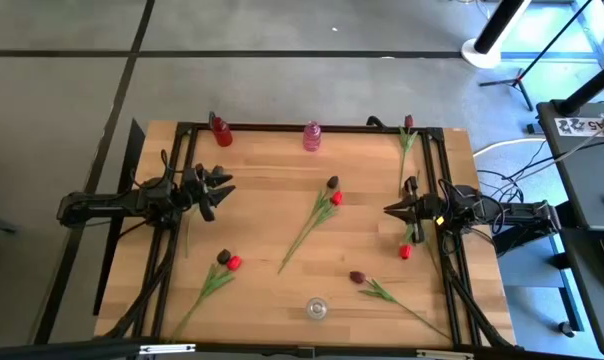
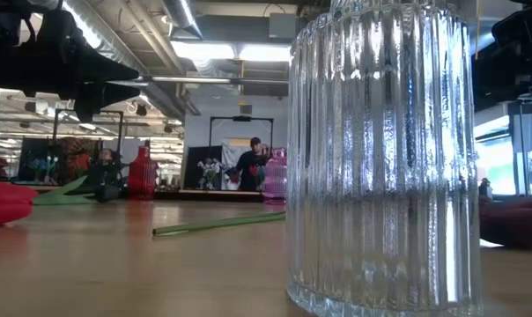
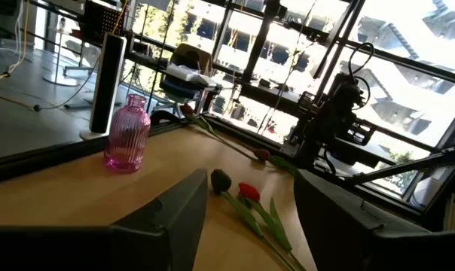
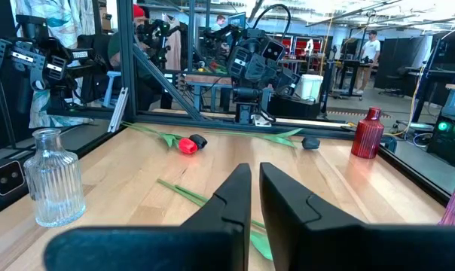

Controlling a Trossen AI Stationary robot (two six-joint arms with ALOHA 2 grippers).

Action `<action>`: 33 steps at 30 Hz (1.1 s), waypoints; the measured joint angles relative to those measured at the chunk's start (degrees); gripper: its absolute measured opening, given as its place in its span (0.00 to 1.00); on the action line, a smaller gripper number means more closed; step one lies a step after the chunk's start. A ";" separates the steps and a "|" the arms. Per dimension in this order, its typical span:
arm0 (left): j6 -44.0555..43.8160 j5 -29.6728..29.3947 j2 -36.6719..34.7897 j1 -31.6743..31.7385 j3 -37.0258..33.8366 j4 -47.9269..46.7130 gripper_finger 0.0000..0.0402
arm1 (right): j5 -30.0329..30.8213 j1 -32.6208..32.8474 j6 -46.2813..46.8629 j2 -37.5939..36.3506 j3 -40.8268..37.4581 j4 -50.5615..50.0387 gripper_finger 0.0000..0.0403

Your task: Sort flowers into vase by color

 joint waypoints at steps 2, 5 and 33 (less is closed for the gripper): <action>0.00 0.01 -0.02 0.01 0.00 0.00 0.49 | 0.02 0.02 -0.02 0.00 0.02 -0.02 0.08; 0.00 0.02 0.00 0.02 0.00 0.00 0.49 | 0.02 0.01 0.00 0.00 0.00 0.00 0.08; 0.00 0.02 0.00 0.02 0.00 0.00 0.49 | -0.15 0.15 53.06 5.08 0.02 1.67 0.08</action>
